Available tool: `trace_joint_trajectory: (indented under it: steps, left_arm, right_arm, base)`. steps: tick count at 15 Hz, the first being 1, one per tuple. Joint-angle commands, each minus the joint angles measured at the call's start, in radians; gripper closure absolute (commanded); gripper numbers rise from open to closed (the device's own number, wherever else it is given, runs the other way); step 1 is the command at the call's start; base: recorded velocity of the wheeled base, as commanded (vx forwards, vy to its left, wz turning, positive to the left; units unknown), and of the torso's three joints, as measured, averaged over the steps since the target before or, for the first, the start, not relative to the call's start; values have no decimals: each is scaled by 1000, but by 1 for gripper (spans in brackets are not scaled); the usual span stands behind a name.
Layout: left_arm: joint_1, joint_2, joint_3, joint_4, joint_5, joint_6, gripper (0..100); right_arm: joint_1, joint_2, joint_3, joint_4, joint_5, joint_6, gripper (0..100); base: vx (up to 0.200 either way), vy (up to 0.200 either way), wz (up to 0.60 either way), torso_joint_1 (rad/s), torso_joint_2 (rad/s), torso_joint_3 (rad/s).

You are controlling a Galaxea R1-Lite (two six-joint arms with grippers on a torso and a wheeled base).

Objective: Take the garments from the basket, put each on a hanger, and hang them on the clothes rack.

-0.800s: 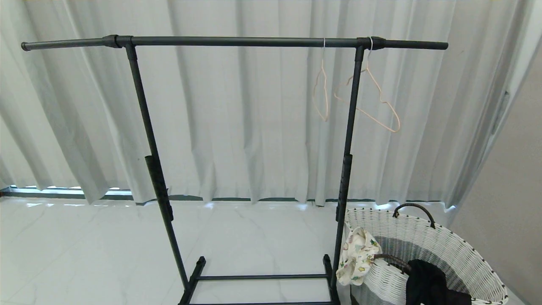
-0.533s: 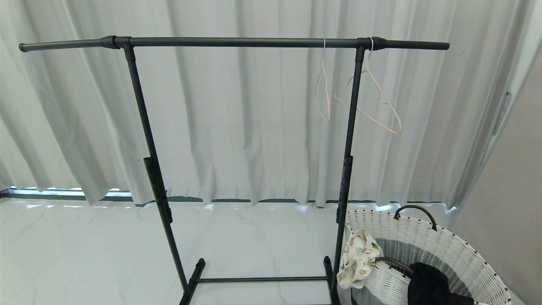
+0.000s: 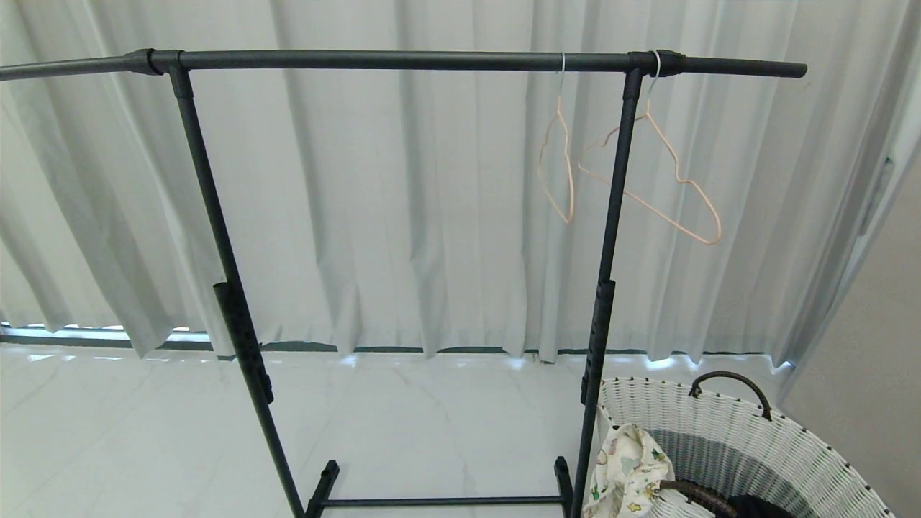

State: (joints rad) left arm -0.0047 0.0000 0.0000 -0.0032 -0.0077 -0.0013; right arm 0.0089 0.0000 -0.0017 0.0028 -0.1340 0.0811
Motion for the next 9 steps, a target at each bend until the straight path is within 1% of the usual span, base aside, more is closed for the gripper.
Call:
trace_joint_trajectory:
  steps: [1,2,3,4,5,6,7,8,9]
  left_arm:
    - [0,0,0,0,0,0,0]
    - [0,0,0,0,0,0,0]
    - [0,0,0,0,-2,6,0]
    - [0,0,0,0,-2,7,0]
    - [0,0,0,0,0,7,0]
    - [0,0,0,0,-2,7,0]
    - [0,0,0,0,-2,9,0]
    - [0,0,0,0,-2,7,0]
    - [0,0,0,0,-2,6,0]
  right_arm:
    - [0,0,0,0,1,-1,0]
    - [0,0,0,-1,2,-1,0]
    - [0,0,-6,-26,44,-9,0]
    - [3,14,-77,-27,123,-3,0]
    - [9,49,-119,-10,152,-6,0]
    - [85,238,-245,31,160,-61,0]
    - [160,405,-291,36,157,-103,0]
    - [180,477,-305,37,154,-113,0]
    - [184,703,-328,39,154,-179,0]
  base:
    - [0,0,0,0,0,0]
    - [0,0,0,0,0,0]
    - [0,0,0,0,0,0]
    - [0,0,0,0,0,0]
    - [0,0,0,0,0,0]
    - [0,0,0,0,0,0]
    - [0,0,0,0,0,0]
    - [0,0,0,0,0,0]
    - [0,0,0,0,0,0]
